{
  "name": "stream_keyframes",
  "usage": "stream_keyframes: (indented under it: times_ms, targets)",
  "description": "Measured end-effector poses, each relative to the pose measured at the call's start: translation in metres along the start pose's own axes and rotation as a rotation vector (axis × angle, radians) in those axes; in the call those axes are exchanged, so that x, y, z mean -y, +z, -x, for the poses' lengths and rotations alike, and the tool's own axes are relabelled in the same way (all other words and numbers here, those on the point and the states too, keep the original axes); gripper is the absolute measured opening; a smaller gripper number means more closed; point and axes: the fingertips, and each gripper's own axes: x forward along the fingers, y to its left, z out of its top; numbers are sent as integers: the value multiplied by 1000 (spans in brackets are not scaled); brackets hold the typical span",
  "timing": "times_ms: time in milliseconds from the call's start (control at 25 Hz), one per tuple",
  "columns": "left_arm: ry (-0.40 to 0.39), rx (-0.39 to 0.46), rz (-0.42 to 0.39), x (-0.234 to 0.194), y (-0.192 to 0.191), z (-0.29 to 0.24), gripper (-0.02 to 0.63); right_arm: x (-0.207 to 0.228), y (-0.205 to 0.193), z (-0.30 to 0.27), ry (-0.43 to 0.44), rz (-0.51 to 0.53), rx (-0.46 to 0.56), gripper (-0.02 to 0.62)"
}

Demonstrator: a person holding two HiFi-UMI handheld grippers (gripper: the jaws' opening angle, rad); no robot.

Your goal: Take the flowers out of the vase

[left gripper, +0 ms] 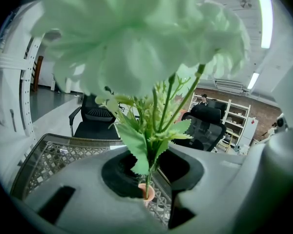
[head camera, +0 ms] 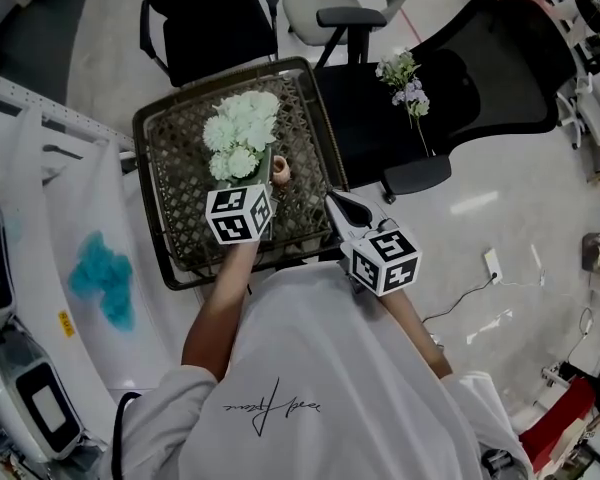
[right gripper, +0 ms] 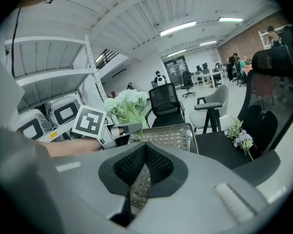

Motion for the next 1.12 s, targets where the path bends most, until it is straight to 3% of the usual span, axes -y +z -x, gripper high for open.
stream_keyframes:
  times_ms: [880,1120]
  targets:
    - [-19,21,-5,-4,14,18,92,-24,19,0,37,13,60,8]
    - [-40,25,-16,-3,15,25,92,-35,22,-2,21,81,59,8]
